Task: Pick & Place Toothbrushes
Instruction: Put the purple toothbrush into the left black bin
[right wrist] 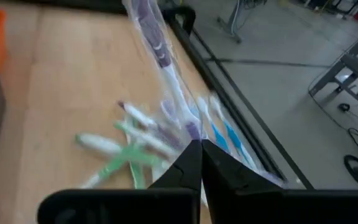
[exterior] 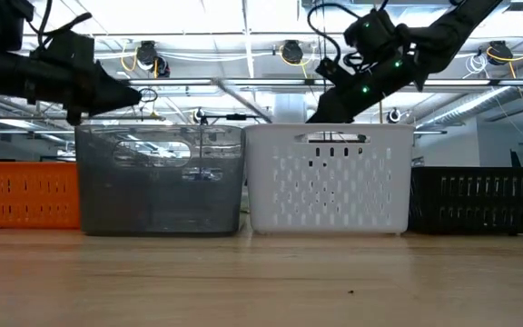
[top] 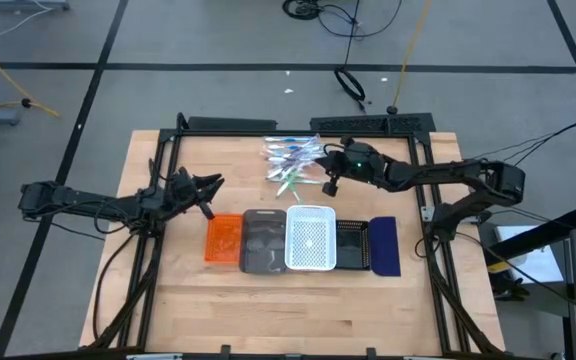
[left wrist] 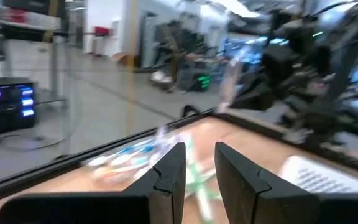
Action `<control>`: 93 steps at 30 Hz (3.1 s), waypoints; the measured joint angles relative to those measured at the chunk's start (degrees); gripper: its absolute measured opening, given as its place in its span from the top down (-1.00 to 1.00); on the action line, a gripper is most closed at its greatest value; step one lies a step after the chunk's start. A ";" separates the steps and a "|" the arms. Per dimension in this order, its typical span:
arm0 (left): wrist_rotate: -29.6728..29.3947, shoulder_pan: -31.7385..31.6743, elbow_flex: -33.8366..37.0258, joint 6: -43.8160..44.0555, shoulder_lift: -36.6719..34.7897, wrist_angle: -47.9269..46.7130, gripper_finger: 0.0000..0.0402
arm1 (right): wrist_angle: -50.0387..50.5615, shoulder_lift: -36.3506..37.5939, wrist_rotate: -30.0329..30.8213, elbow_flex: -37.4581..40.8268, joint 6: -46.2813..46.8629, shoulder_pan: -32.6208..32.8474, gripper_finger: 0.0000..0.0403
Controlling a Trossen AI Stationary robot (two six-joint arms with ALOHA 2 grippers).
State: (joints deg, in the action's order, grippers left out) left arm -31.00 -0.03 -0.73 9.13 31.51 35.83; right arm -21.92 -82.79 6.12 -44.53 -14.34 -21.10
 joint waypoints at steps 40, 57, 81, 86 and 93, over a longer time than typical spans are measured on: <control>16.85 0.00 -30.97 -18.95 40.54 11.07 0.57 | -14.71 -0.05 -2.93 0.00 17.91 14.86 1.00; 18.99 -1.52 -32.50 -18.33 44.25 14.98 0.57 | -14.73 -0.05 -3.08 0.00 16.76 16.03 1.00; 23.03 -2.24 -37.11 -17.56 49.92 16.31 0.90 | -12.89 -0.05 -0.19 0.00 16.56 16.24 1.00; 22.97 -1.50 -37.09 -17.46 47.02 11.80 0.90 | -11.63 -0.05 -0.21 0.00 16.47 16.24 0.94; 21.96 2.14 -37.09 -16.26 39.01 -4.98 0.90 | -9.72 -0.03 -0.19 0.00 15.70 16.24 0.77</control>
State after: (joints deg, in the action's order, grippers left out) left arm -9.04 2.11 -37.82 -7.14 70.52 30.85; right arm -31.63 -82.83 5.93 -44.53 1.36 -4.86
